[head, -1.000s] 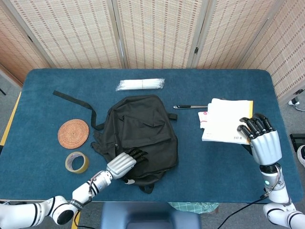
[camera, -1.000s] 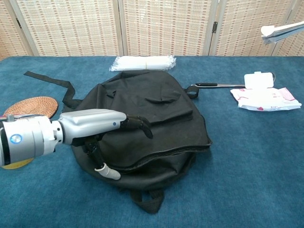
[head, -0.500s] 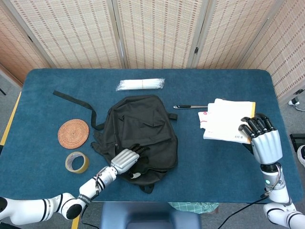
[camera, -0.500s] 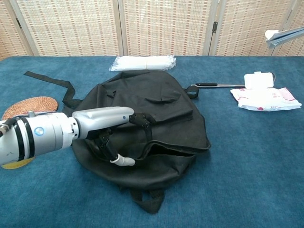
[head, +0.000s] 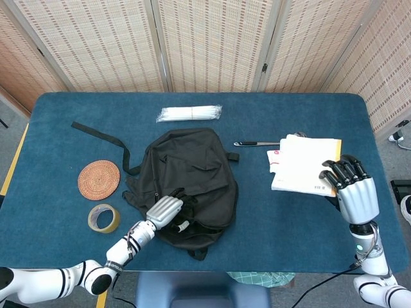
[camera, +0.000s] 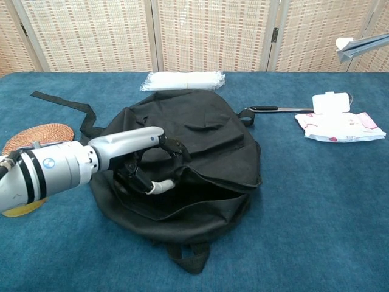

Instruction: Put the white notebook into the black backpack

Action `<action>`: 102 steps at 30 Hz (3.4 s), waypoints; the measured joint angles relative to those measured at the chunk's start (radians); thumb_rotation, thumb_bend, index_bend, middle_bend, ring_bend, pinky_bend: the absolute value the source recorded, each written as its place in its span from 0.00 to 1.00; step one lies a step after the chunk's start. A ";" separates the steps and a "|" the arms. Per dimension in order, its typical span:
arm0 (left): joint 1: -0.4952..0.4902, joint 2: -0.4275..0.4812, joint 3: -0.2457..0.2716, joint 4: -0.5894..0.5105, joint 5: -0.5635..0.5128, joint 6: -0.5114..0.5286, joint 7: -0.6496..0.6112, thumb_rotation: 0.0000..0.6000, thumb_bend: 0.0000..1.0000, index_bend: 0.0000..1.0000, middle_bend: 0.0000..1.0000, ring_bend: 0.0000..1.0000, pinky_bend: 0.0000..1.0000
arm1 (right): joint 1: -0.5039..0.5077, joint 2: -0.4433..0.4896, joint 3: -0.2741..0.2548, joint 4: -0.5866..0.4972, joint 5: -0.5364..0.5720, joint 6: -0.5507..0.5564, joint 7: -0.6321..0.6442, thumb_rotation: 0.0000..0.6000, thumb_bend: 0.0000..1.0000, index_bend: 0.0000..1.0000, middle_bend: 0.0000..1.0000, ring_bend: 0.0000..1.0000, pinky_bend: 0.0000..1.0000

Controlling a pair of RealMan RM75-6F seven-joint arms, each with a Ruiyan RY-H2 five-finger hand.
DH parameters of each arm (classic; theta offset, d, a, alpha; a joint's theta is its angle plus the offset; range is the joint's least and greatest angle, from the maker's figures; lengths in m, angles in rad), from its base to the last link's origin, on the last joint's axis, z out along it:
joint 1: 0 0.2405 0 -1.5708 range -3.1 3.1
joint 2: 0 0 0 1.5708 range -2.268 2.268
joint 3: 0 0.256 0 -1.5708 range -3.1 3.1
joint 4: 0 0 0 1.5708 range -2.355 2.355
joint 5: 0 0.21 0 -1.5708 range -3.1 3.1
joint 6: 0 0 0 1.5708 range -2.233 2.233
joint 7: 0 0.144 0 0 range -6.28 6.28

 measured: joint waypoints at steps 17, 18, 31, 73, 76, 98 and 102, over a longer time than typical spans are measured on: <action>-0.047 0.106 -0.148 -0.018 -0.080 0.028 -0.043 1.00 0.52 0.62 0.34 0.30 0.07 | 0.012 0.003 -0.095 -0.215 -0.218 0.088 -0.007 1.00 0.45 0.83 0.49 0.48 0.37; -0.051 0.110 -0.154 -0.018 -0.090 0.028 -0.036 1.00 0.52 0.61 0.34 0.30 0.07 | 0.015 0.002 -0.101 -0.235 -0.234 0.091 -0.006 1.00 0.45 0.83 0.49 0.49 0.38; -0.139 0.164 -0.237 -0.032 -0.333 -0.006 0.077 1.00 0.52 0.61 0.34 0.29 0.06 | 0.086 -0.087 -0.149 -0.408 -0.362 -0.026 0.003 1.00 0.45 0.83 0.49 0.49 0.41; -0.168 0.302 -0.242 -0.129 -0.443 -0.065 -0.065 1.00 0.52 0.60 0.34 0.27 0.05 | 0.385 -0.710 -0.086 0.661 -0.121 -0.379 0.220 1.00 0.45 0.84 0.52 0.61 0.48; -0.166 0.309 -0.238 -0.135 -0.437 -0.066 -0.073 1.00 0.52 0.60 0.34 0.27 0.05 | 0.393 -0.713 -0.095 0.678 -0.109 -0.406 0.209 1.00 0.45 0.84 0.52 0.62 0.48; -0.164 0.336 -0.219 -0.162 -0.429 -0.056 -0.099 1.00 0.52 0.59 0.33 0.26 0.05 | 0.459 -0.672 -0.085 0.623 0.009 -0.601 0.018 1.00 0.45 0.37 0.31 0.43 0.37; -0.167 0.338 -0.218 -0.165 -0.435 -0.054 -0.099 1.00 0.52 0.59 0.33 0.26 0.05 | 0.453 -0.641 -0.073 0.552 0.033 -0.612 -0.022 1.00 0.37 0.18 0.24 0.36 0.33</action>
